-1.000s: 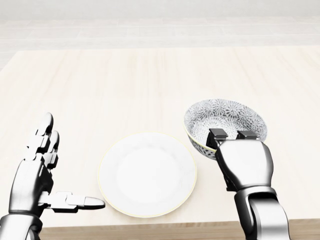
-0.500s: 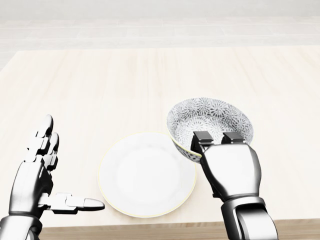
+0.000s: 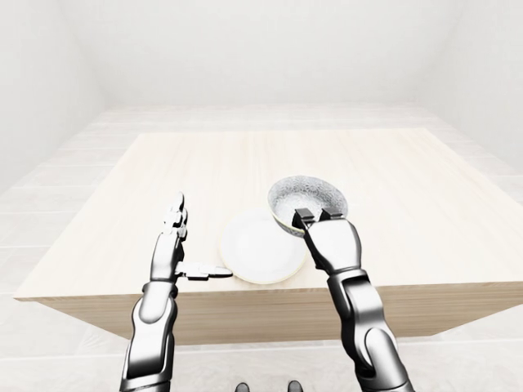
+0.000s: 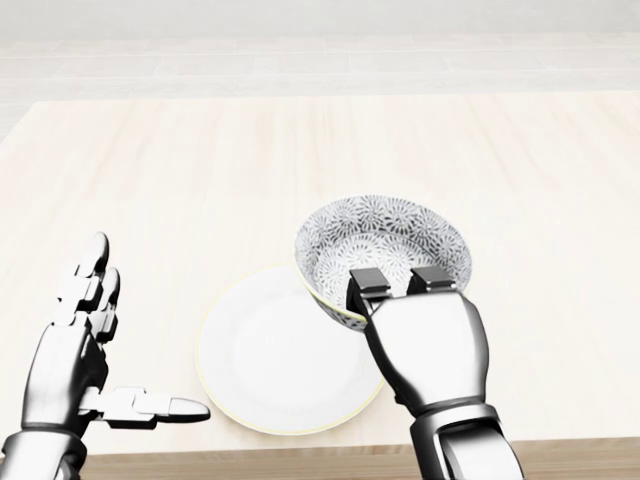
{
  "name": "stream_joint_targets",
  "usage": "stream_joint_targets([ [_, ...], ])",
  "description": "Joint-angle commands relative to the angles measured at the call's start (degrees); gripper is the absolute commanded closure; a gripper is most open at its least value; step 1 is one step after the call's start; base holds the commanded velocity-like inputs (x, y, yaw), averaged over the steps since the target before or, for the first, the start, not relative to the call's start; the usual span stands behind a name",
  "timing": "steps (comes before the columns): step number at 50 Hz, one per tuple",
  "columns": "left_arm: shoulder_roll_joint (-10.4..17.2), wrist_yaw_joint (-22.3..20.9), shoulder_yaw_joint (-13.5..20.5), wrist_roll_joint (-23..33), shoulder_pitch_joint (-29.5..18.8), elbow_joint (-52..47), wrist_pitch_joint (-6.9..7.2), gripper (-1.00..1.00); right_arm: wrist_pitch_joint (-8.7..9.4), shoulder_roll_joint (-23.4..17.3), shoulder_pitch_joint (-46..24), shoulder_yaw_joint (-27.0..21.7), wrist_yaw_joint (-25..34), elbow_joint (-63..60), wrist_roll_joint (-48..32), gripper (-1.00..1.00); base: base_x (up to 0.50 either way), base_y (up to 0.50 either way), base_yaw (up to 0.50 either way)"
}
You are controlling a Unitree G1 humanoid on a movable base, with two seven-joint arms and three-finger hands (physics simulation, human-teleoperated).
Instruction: Put the bowl on the plate.
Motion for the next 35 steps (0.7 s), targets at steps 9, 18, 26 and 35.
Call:
stream_joint_targets([
  [9,0.5,0.3,0.3,-0.1,-1.4,3.8,-1.84,-1.0,0.0,1.3,0.2,3.3,-2.9,1.7,-2.3,0.61,0.0,0.0,0.0],
  [18,0.6,0.3,0.2,-0.3,-1.2,4.0,-2.04,-1.0,0.0,1.9,0.4,5.5,-4.3,4.0,-2.7,0.62,0.0,0.0,0.0],
  [26,0.8,0.1,0.4,-0.4,-1.0,3.6,-1.98,-1.0,0.0,2.1,-0.4,6.0,-5.6,6.5,-2.5,0.62,0.0,0.0,0.0],
  [35,0.8,0.0,0.6,-0.4,-0.8,3.3,-1.94,-1.0,0.0,2.5,0.1,7.7,-5.7,6.7,-3.1,0.63,0.0,0.0,0.0],
])
